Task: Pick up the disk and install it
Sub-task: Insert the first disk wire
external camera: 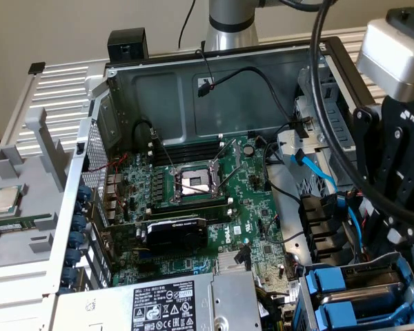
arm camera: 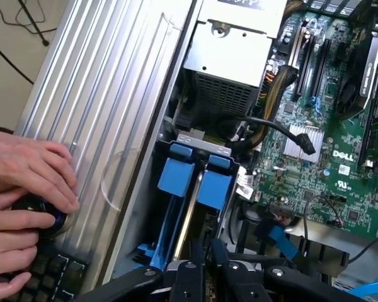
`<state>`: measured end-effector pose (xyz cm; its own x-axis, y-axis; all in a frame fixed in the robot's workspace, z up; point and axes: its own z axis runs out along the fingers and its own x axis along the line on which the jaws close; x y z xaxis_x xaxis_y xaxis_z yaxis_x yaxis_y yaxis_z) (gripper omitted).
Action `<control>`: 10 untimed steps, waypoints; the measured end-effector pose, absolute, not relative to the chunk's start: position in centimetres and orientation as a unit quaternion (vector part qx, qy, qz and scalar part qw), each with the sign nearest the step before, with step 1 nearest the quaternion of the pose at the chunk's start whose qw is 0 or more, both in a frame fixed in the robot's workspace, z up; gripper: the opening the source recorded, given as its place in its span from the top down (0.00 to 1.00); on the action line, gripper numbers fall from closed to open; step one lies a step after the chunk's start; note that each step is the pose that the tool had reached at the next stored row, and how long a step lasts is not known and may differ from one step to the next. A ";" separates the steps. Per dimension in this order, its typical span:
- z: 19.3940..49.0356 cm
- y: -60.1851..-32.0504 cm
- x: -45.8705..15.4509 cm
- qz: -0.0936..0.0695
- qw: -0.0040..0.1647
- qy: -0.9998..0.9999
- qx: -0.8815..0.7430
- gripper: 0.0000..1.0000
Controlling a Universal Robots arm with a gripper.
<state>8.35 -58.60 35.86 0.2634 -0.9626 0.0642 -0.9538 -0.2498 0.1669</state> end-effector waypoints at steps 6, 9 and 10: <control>35.8 -58.4 8.4 -0.026 0.087 -0.620 0.779 0.83; 35.8 -58.2 8.4 -0.021 0.093 -0.621 0.778 0.83; 35.8 -58.2 8.4 -0.021 0.094 -0.624 0.776 0.83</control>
<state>8.35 -58.16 35.80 0.2209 -0.9715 0.0856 -0.9638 -0.2041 0.1716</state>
